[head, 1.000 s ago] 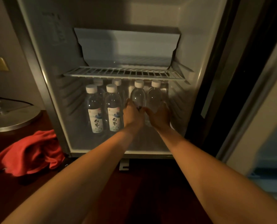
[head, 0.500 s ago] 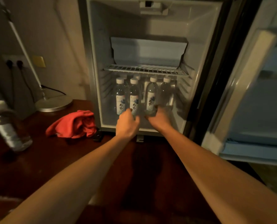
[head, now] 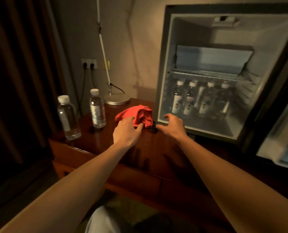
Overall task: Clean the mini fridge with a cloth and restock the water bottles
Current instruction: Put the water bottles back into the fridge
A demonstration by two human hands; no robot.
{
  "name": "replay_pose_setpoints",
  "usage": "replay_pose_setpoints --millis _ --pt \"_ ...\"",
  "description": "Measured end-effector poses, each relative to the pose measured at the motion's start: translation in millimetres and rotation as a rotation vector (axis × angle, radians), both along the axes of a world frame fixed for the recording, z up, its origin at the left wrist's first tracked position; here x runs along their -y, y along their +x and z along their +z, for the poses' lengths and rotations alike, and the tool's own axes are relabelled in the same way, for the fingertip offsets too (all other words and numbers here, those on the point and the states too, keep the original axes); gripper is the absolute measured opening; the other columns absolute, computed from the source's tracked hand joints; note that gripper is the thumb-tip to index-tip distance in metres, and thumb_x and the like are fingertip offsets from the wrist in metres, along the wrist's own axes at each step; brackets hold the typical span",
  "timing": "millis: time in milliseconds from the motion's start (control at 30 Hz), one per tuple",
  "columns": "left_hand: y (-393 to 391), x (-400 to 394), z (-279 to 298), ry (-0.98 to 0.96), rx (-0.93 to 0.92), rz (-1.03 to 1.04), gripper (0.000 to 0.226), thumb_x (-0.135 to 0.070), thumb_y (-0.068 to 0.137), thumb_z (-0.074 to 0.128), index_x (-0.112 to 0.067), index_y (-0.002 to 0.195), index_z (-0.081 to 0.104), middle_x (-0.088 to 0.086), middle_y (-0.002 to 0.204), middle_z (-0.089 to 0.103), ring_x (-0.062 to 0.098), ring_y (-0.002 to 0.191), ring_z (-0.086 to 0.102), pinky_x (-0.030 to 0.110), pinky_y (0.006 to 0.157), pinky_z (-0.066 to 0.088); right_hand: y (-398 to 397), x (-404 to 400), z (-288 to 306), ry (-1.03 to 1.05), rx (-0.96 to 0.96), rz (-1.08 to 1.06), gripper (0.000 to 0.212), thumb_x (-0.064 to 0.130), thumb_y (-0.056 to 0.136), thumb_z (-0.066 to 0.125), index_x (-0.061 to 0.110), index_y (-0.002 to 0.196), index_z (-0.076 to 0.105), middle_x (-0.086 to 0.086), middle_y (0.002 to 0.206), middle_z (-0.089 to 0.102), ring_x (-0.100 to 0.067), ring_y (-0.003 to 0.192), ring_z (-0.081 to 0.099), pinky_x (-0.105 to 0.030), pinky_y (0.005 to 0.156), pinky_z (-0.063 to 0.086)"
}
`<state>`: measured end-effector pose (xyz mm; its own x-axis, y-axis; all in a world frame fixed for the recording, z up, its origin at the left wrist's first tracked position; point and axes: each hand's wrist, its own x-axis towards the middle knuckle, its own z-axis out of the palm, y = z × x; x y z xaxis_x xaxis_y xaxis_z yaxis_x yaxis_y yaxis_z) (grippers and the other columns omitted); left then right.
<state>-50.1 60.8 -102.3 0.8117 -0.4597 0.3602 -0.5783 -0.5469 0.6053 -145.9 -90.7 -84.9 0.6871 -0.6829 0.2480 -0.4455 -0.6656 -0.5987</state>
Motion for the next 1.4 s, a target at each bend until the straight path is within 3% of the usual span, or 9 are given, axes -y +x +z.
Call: replay_pose_setpoints --millis 167,367,500,633,733,833,933,1167,1400 --pt "35.5 -68.6 -3.4 -0.007 -0.010 0.125 0.052 -0.053 0.089 0.057 -0.024 0.132 0.056 0.000 0.129 0.062 0.025 0.122 0.055 0.040 0.095 0.047 48.3 -53.4 -4.4 -0.004 0.025 0.113 0.057 0.041 0.070 0.079 0.018 0.120 0.061 -0.005 0.120 0.066 -0.024 0.109 0.061 -0.035 0.089 0.050" --pt "78.2 -127.8 -4.4 -0.078 -0.028 0.322 0.040 -0.050 0.089 0.061 -0.022 0.116 0.061 -0.004 0.112 0.065 0.019 0.105 0.061 0.033 0.077 0.047 110.3 -101.7 -9.9 0.032 0.073 0.245 0.059 0.045 0.067 0.081 0.021 0.118 0.062 0.003 0.112 0.066 -0.018 0.109 0.060 -0.031 0.087 0.048" --pt "105.2 -149.5 -8.3 -0.125 -0.024 0.397 0.034 -0.048 0.086 0.065 -0.022 0.107 0.059 -0.005 0.100 0.063 0.018 0.092 0.062 0.033 0.071 0.048 150.7 -123.2 -11.3 0.065 0.098 0.271 0.088 0.050 0.062 0.082 0.014 0.134 0.047 -0.007 0.117 0.065 -0.023 0.109 0.060 -0.039 0.090 0.051" --pt "131.0 -160.6 -16.8 -0.165 0.000 0.456 0.047 -0.048 0.080 0.072 -0.019 0.108 0.047 -0.003 0.101 0.056 0.018 0.088 0.060 0.033 0.065 0.049 184.8 -134.0 -15.2 0.105 0.138 0.272 0.090 0.046 0.056 0.084 0.016 0.131 0.044 -0.006 0.123 0.062 -0.024 0.114 0.059 -0.041 0.093 0.051" --pt "147.8 -163.9 -24.6 -0.172 -0.039 0.439 0.072 -0.050 0.075 0.077 -0.016 0.126 0.041 0.004 0.122 0.051 0.024 0.106 0.058 0.044 0.078 0.056 206.9 -135.3 -16.2 0.140 0.158 0.266 0.089 0.044 0.059 0.086 0.016 0.132 0.042 -0.008 0.127 0.059 -0.027 0.119 0.055 -0.042 0.097 0.048" --pt "163.2 -163.1 -30.7 -0.220 -0.135 0.306 0.092 -0.045 0.074 0.080 -0.019 0.146 0.029 0.008 0.141 0.042 0.026 0.123 0.050 0.047 0.097 0.049 229.5 -134.6 -15.8 0.182 0.184 0.276 0.097 0.050 0.060 0.085 0.016 0.138 0.038 -0.006 0.133 0.056 -0.026 0.124 0.052 -0.044 0.102 0.044" --pt "177.7 -160.3 -35.6 -0.317 -0.154 0.224 0.090 -0.046 0.072 0.082 -0.023 0.144 0.033 0.004 0.139 0.051 0.023 0.127 0.051 0.049 0.103 0.047 248.6 -133.0 -15.7 0.192 0.223 0.283 0.085 0.046 0.066 0.084 0.014 0.133 0.042 -0.006 0.133 0.056 -0.026 0.125 0.051 -0.039 0.103 0.042" --pt "192.7 -150.6 -35.0 -0.393 -0.133 0.183 0.073 -0.041 0.069 0.086 -0.020 0.130 0.051 -0.003 0.123 0.063 0.013 0.115 0.057 0.031 0.093 0.048 264.2 -118.5 -17.1 0.113 0.304 0.219 0.057 0.040 0.069 0.082 0.020 0.099 0.039 -0.005 0.102 0.064 -0.026 0.101 0.060 -0.032 0.077 0.041" --pt "172.1 -130.7 -31.2 -0.454 -0.134 0.238 0.072 -0.039 0.061 0.091 -0.018 0.122 0.058 -0.001 0.111 0.069 0.014 0.105 0.063 0.037 0.090 0.055 224.2 -97.0 -18.2 0.042 0.335 0.230 0.051 0.042 0.068 0.082 0.022 0.094 0.043 0.003 0.092 0.064 -0.017 0.087 0.061 -0.031 0.070 0.046"
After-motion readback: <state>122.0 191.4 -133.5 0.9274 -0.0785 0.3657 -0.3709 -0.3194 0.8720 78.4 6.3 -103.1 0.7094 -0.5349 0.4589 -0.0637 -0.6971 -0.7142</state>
